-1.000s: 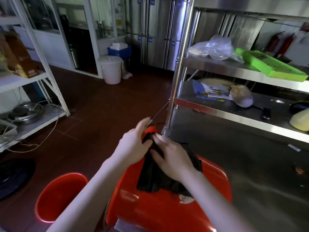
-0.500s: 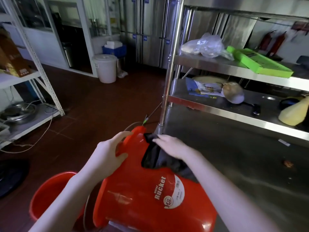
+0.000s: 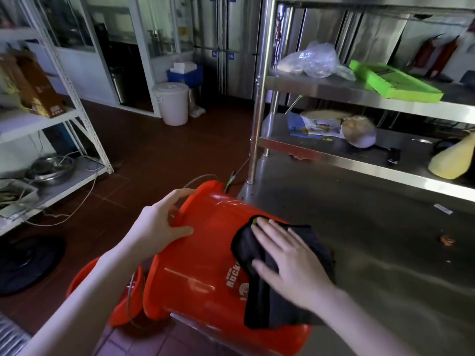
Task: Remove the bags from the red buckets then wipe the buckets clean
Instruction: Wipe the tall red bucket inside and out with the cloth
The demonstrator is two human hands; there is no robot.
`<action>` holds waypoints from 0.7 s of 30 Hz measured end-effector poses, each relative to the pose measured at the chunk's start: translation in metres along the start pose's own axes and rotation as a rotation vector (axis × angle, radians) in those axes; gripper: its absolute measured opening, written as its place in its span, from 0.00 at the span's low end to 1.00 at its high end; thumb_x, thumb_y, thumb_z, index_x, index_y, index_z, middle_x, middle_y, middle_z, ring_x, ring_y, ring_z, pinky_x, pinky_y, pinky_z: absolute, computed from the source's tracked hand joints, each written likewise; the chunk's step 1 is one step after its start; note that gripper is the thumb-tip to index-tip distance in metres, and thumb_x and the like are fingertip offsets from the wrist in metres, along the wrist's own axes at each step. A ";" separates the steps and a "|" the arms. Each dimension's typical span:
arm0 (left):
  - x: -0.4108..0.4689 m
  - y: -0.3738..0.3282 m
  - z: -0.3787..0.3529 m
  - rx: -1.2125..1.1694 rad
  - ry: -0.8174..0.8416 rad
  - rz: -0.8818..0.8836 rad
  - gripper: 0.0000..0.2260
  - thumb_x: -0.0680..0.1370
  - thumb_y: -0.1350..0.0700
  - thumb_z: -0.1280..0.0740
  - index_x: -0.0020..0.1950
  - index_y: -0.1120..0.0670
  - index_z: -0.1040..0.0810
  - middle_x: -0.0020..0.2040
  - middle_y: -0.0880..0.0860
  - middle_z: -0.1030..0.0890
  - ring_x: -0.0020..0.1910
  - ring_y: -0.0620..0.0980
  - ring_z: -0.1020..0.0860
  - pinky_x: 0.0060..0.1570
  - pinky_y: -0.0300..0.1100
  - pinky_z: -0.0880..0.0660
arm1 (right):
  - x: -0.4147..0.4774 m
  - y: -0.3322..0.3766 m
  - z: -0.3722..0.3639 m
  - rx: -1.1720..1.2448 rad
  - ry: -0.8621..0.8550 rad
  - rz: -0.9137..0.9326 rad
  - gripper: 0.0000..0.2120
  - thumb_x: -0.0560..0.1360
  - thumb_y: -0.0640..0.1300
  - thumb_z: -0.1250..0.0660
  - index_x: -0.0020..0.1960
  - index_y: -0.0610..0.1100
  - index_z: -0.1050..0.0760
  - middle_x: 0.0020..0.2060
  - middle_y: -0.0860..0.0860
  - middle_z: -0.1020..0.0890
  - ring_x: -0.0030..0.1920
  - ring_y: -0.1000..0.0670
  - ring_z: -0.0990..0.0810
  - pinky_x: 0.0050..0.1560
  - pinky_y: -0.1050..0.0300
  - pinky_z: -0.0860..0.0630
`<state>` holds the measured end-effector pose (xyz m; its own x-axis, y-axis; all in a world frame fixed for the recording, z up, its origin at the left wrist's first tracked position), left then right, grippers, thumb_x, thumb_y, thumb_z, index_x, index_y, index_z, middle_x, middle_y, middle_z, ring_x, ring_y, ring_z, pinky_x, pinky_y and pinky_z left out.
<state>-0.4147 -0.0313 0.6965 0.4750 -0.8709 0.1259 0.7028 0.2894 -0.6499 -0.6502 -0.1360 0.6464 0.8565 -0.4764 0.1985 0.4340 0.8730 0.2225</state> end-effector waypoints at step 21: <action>-0.083 0.027 0.004 -0.085 -0.207 0.068 0.36 0.69 0.60 0.23 0.65 0.28 0.33 0.48 0.45 0.19 0.44 0.44 0.18 0.45 0.44 0.19 | 0.135 0.031 -0.038 0.393 0.309 -0.124 0.31 0.75 0.68 0.45 0.75 0.58 0.38 0.76 0.58 0.38 0.75 0.50 0.38 0.73 0.51 0.40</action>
<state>-0.4328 0.0509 0.6715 0.6243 -0.7479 0.2255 0.6229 0.3024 -0.7215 -0.5101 -0.1695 0.6437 0.8737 -0.4689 -0.1297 0.4503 0.6785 0.5804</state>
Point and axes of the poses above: each hand's wrist, its own x-axis towards the middle knuckle, its own z-axis out of the back of the hand, y = z × x, the point moved 9 cm from there along x, towards the middle knuckle
